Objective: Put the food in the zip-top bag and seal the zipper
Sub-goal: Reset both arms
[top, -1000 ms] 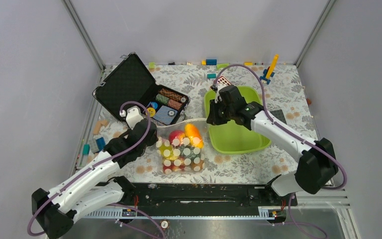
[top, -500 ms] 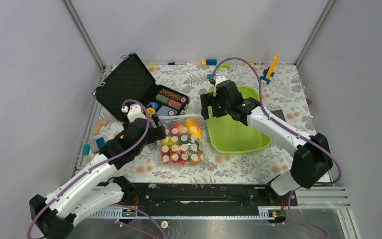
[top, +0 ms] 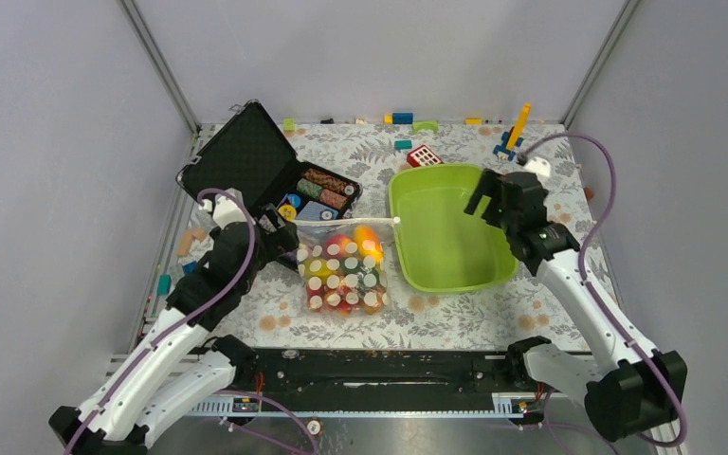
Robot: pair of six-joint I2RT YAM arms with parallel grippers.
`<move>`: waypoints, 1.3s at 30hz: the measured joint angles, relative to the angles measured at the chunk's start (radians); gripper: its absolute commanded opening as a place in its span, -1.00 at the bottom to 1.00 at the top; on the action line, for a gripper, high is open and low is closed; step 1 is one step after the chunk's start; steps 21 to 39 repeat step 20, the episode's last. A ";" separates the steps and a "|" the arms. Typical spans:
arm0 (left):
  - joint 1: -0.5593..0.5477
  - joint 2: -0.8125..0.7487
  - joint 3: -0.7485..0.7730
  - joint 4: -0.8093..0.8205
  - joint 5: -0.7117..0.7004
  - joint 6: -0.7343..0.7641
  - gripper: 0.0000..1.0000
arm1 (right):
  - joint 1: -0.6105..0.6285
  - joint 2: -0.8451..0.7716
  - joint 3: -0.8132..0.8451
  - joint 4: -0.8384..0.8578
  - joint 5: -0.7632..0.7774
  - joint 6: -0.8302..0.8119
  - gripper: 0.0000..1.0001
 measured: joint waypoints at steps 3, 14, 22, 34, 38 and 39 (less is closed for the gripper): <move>0.062 0.029 -0.013 0.021 0.030 -0.005 0.97 | -0.057 -0.048 -0.077 -0.033 0.044 0.032 0.99; 0.128 0.032 -0.027 0.053 0.087 -0.020 0.97 | -0.058 -0.300 -0.235 0.020 0.197 0.025 0.99; 0.130 0.019 -0.032 0.087 0.098 -0.019 0.98 | -0.058 -0.350 -0.292 0.085 0.225 0.009 0.99; 0.130 0.019 -0.032 0.087 0.098 -0.019 0.98 | -0.058 -0.350 -0.292 0.085 0.225 0.009 0.99; 0.130 0.019 -0.032 0.087 0.098 -0.019 0.98 | -0.058 -0.350 -0.292 0.085 0.225 0.009 0.99; 0.130 0.019 -0.032 0.087 0.098 -0.019 0.98 | -0.058 -0.350 -0.292 0.085 0.225 0.009 0.99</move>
